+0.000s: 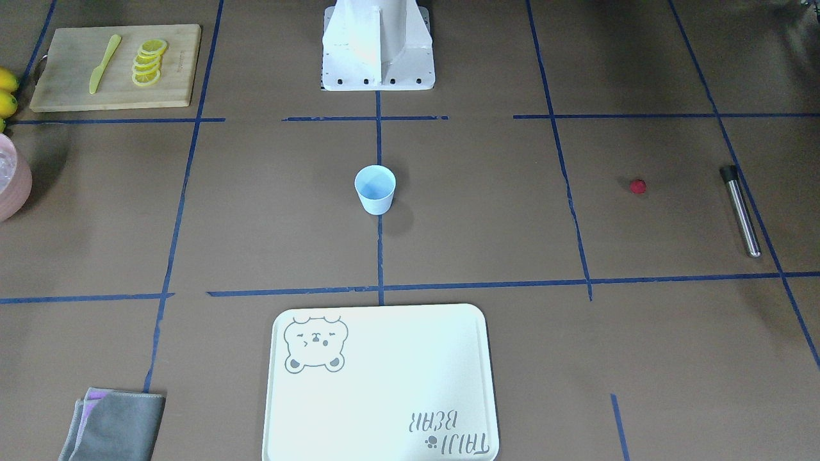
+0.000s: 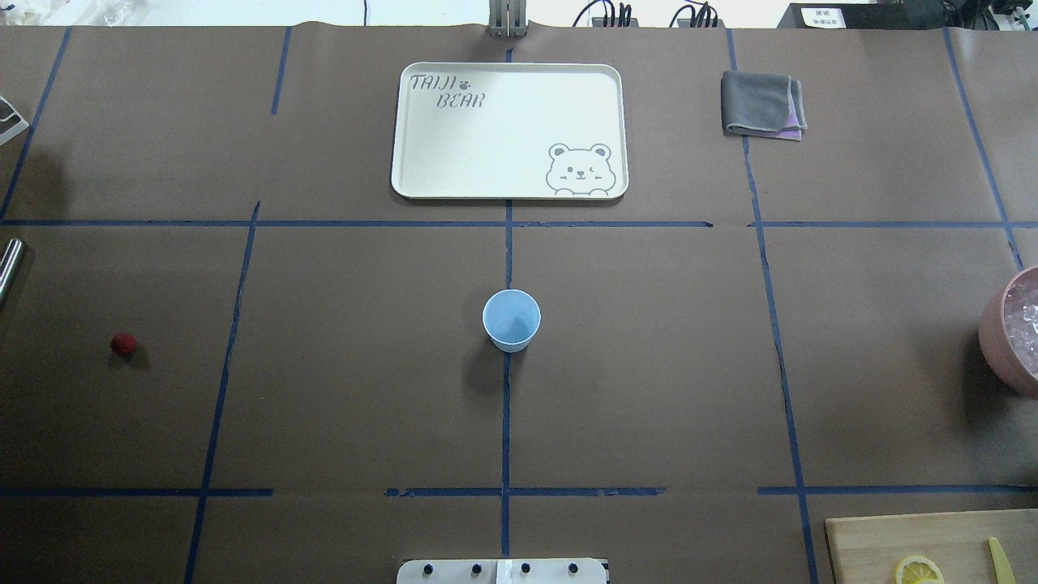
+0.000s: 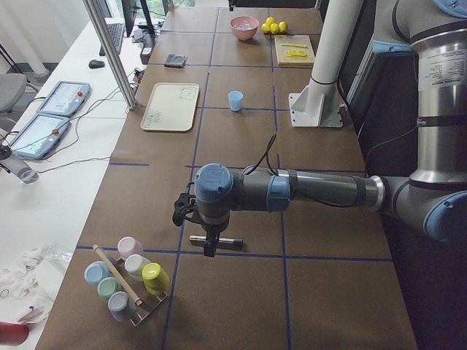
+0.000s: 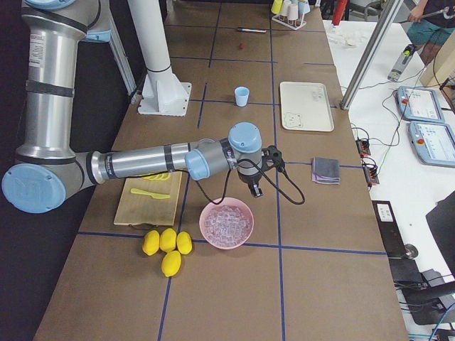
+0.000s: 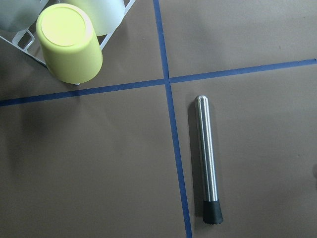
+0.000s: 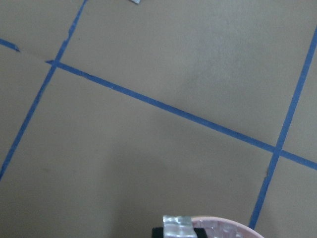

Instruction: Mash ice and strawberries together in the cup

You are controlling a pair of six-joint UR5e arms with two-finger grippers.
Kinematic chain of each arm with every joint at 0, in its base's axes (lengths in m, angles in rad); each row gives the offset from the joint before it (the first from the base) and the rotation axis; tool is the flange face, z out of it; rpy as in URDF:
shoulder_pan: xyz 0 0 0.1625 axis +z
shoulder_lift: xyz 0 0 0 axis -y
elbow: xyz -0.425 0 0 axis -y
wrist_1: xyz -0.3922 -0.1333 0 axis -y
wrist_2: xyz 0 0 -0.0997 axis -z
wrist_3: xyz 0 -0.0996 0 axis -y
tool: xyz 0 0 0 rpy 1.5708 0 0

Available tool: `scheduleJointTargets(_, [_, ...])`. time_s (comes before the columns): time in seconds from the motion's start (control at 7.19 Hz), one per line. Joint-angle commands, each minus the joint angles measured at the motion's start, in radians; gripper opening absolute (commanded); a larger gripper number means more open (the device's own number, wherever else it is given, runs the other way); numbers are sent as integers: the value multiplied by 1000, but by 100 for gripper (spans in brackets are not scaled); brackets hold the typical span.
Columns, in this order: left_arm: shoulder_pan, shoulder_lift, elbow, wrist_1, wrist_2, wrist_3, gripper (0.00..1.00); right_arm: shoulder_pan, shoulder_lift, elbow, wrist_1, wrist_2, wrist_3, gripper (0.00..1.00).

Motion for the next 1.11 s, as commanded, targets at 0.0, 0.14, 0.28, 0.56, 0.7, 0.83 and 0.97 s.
scheduleJointTargets(0.0, [0,2,2,1,0,0,100,-45,185,12,-92,35,200,1])
scheduleJointTargets(0.14, [0,2,3,1,0,0,100,-126,272,11,-100,35,318,1])
scheduleJointTargets(0.28, [1,0,6,1,0,0,100,-260,386,11,-107,-12,524,1])
scheduleJointTargets(0.56, [1,0,14,1,0,0,100,-573,569,12,-179,-278,882,1])
scheduleJointTargets(0.7, [1,0,14,1,2,0,100,-708,697,8,-328,-413,959,1])
scheduleJointTargets(0.83, [0,0,16,1,2,0,100,-822,812,-3,-450,-515,1021,1])
scheduleJointTargets(0.97, [1,0,16,1,2,0,100,-879,876,-43,-454,-537,1095,1])
